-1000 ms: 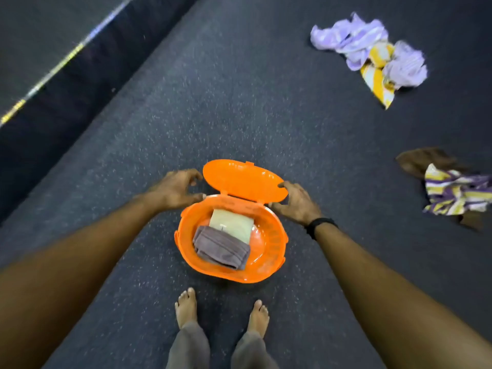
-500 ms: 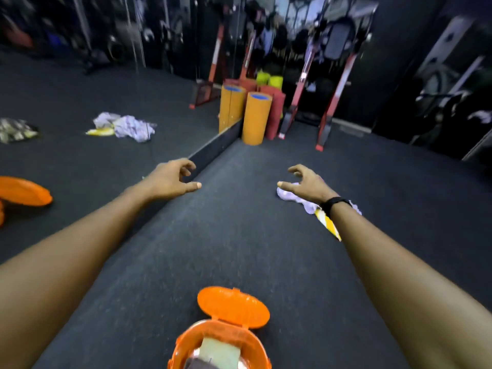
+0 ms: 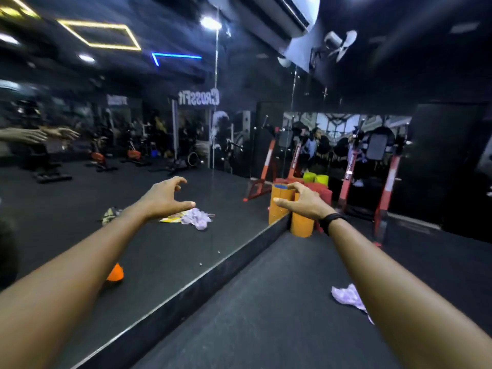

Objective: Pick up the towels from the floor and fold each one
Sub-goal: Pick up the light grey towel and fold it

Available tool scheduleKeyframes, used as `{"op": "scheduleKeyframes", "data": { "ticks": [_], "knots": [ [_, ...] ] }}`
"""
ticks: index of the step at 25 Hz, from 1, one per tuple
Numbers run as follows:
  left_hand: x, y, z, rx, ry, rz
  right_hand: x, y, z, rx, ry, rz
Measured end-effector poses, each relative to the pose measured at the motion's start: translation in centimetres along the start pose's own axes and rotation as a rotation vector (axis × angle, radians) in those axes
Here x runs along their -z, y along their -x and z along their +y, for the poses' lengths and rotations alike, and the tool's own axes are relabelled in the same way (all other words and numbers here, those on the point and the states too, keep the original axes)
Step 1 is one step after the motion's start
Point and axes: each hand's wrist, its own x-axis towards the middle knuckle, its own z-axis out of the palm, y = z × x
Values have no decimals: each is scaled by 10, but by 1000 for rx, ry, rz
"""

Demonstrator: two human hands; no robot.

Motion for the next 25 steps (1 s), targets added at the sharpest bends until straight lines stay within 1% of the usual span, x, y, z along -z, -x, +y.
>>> {"op": "scheduleKeyframes", "data": {
  "ticks": [3,5,8,12,17,19,25],
  "knots": [
    [39,36,-8,85,-26,62,-17,-15,-42,116,-38,-70],
    [64,75,-16,166,-68,108,-35,-18,-75,204,-62,-137],
    [102,149,-23,322,-142,180,-65,-6,-128,364,-90,-248],
    [141,266,-19,516,-257,279,-113,37,-204,539,-152,-415],
    [199,437,-3,827,-378,374,-180,141,-313,824,-199,-655],
    [217,499,10,931,-431,422,-203,191,-353,943,-214,-718],
    [252,659,50,1206,-501,571,-246,337,-461,1221,-265,-904]
  ]
}}
